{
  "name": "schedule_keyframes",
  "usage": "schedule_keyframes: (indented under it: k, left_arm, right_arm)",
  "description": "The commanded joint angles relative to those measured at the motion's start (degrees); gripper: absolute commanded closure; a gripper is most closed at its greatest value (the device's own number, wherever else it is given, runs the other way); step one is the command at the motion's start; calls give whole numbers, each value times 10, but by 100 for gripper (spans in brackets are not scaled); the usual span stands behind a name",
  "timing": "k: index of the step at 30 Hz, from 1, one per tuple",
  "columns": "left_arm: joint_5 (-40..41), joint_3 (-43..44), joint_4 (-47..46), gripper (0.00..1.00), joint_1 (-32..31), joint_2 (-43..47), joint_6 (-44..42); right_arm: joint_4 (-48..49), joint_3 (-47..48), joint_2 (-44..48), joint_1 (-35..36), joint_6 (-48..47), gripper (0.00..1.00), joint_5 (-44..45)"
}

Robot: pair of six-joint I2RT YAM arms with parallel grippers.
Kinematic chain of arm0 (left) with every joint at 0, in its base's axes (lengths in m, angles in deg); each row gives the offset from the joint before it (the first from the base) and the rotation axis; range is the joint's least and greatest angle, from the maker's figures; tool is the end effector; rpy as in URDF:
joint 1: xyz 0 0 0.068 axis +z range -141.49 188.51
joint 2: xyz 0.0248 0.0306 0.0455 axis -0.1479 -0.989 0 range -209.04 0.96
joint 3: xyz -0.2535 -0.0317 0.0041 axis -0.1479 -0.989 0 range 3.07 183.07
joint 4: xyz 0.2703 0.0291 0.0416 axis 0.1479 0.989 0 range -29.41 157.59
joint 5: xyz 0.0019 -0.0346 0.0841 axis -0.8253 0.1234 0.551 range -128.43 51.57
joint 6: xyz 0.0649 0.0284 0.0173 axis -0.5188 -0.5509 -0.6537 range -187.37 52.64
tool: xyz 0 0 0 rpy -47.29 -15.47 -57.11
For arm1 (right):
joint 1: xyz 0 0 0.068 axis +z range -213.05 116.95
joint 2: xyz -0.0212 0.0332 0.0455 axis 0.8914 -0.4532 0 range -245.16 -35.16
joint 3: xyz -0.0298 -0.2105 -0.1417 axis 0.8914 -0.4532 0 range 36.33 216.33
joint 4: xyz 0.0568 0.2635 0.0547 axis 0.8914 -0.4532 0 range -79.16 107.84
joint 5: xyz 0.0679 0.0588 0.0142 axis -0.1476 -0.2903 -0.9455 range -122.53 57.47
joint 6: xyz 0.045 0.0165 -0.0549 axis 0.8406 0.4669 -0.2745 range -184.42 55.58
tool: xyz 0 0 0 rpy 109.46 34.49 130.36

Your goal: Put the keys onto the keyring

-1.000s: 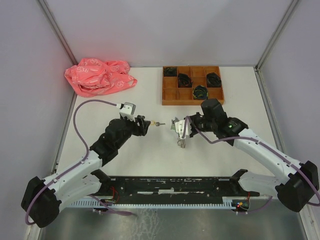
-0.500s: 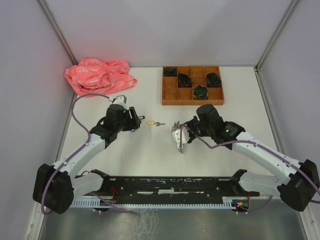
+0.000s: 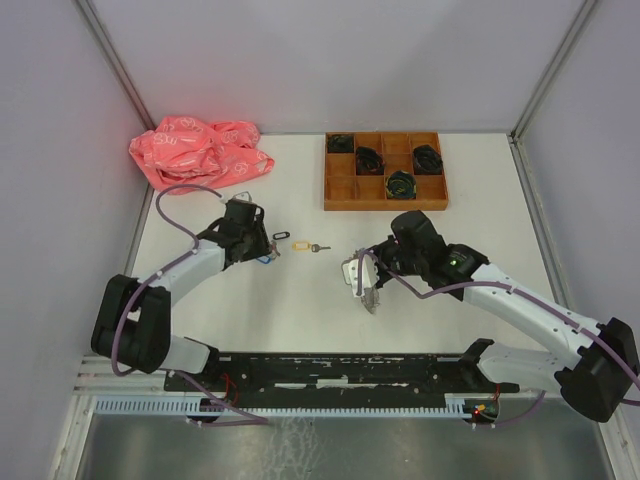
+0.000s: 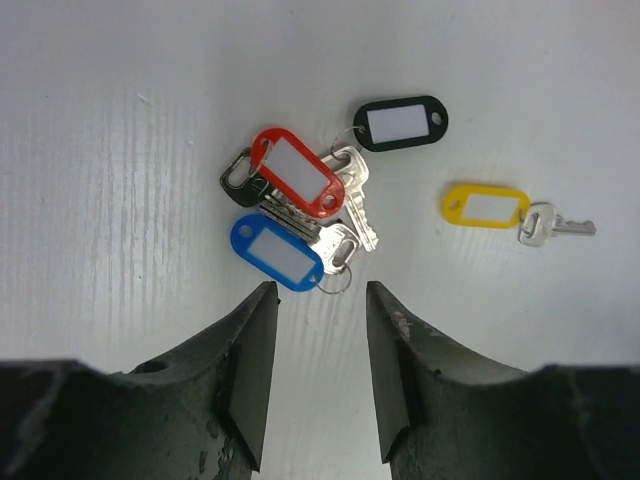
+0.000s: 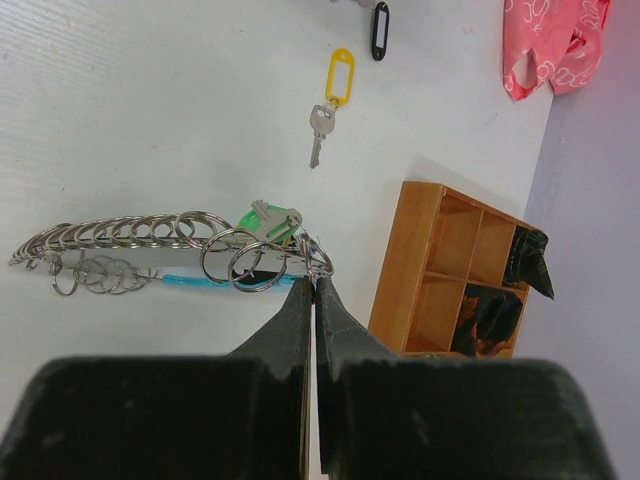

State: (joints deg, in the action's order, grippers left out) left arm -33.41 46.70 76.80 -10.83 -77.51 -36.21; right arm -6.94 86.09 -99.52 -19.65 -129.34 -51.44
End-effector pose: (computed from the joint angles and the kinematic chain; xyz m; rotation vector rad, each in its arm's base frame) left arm 0.2872 -0.0952 0.1510 -0.2932 2.4597 -0.2754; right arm 0.1909 0.2075 0.2447 -1.8957 1.1542 0.1665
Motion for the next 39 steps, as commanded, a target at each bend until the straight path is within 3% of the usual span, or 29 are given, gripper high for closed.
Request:
schedule_keyframes:
  k: [1, 6, 12, 22, 39]
  left_arm:
    - [61, 40, -13, 52, 2, -34, 18]
    - [99, 62, 3, 52, 7, -54, -7]
    - [91, 85, -10, 54, 22, -98, -26]
    - [87, 136, -17, 64, 28, -169, -46]
    - [104, 141, 5, 82, 31, -191, -49]
  right_arm:
    - [9, 2, 1, 4, 13, 99, 1]
    - [9, 1, 2, 5, 18, 99, 1]
    - [9, 3, -5, 5, 22, 99, -2]
    - [3, 4, -6, 7, 29, 99, -6]
    - [4, 4, -2, 9, 31, 99, -9]
